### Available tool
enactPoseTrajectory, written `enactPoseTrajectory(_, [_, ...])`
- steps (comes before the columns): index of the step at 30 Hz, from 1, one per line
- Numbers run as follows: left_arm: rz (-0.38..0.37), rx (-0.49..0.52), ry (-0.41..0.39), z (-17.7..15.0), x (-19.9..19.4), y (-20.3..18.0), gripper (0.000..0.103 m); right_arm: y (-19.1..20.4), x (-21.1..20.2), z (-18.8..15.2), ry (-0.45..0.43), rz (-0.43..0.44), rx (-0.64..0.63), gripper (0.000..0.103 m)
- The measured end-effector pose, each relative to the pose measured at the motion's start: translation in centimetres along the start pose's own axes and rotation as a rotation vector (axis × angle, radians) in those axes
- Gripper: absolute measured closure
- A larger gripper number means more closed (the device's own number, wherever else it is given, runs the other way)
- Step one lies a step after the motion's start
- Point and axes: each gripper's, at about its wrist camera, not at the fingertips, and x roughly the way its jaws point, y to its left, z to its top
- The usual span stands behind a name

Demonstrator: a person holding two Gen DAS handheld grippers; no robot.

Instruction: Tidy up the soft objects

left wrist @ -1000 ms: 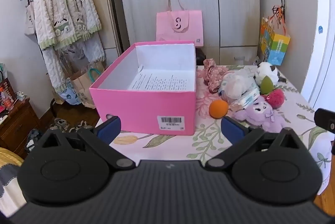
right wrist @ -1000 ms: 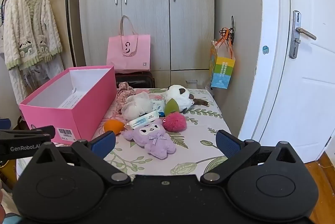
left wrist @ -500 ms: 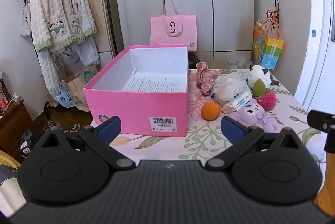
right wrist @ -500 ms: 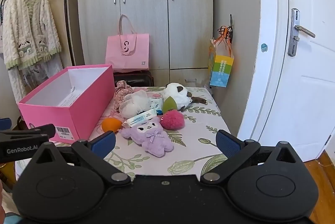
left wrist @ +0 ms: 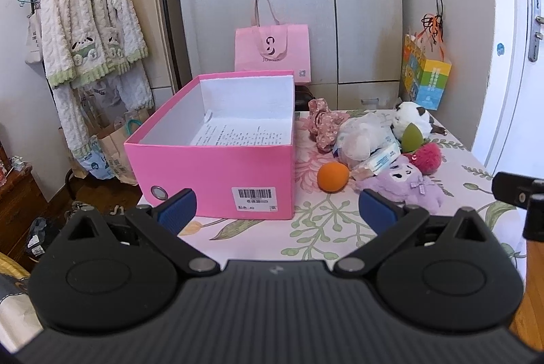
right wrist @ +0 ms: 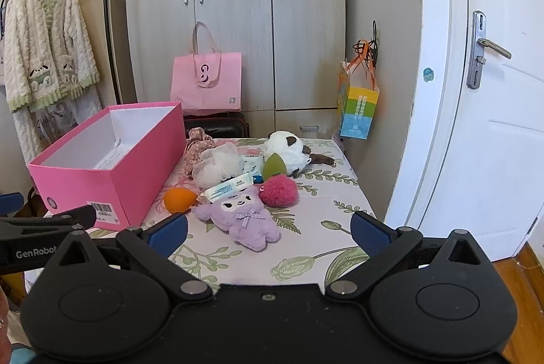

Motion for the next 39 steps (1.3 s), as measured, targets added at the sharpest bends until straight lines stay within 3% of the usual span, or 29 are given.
enactPoseTrajectory(10, [-0.014, 0.000, -0.117, -1.4, -0.4, -0.1, 0.000, 0.3, -0.8, -1.6, -0.098, 0.019, -0.050, 0.000])
enactPoseTrajectory(26, [-0.004, -0.004, -0.090, -2.0, -0.3, 0.2, 0.000, -0.3, -1.2, -2.7, -0.131, 0.021, -0.051, 0.000])
enactPoseTrajectory(32, [-0.063, 0.017, -0.103, -1.2, -0.3, 0.0, 0.000, -0.9, -1.2, -2.4, -0.135, 0.046, -0.040, 0.000])
enactPoseTrajectory(37, [-0.142, 0.057, -0.129, 1.2, -0.1, 0.0, 0.001, -2.3, -1.1, -1.7, -0.224, 0.149, -0.045, 0.000])
enactPoseTrajectory(39, [-0.163, 0.065, -0.134, 2.0, 0.3, 0.0, 0.000, -2.7, -0.3, -0.9, -0.183, 0.175, -0.050, 0.000])
